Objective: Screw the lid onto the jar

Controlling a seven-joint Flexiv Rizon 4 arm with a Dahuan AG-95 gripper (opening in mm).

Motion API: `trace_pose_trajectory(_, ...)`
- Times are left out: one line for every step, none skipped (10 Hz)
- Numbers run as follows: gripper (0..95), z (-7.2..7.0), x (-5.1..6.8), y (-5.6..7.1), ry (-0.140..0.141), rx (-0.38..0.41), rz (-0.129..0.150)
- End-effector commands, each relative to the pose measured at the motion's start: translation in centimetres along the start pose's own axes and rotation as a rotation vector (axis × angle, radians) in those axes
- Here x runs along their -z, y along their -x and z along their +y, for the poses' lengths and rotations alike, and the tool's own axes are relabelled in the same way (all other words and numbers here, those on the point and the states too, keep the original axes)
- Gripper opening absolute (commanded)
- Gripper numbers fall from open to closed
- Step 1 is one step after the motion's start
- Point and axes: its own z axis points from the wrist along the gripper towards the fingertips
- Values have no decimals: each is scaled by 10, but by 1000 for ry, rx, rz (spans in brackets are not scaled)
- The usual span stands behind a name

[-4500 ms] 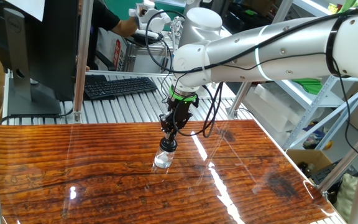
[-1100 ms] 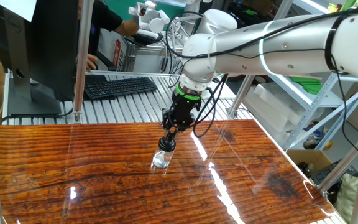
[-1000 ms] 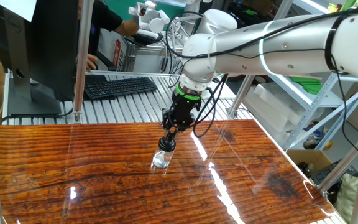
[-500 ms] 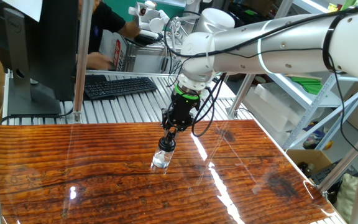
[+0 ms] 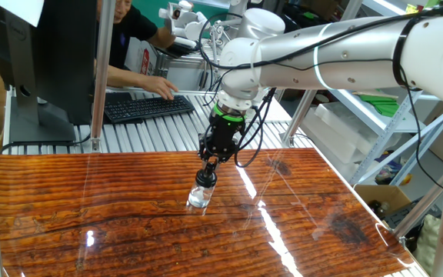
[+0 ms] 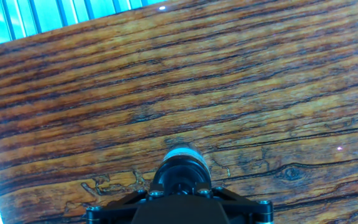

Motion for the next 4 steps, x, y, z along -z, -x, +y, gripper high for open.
trace_pose_trajectory(0,-1,0,-1,-5,1,1)
trace_pose_trajectory(0,0,0,-1,-5,-1,2)
trace_pose_trajectory(0,0,0,-1,-5,-2,3)
trace_pose_trajectory(0,0,0,-1,-6,-2,3)
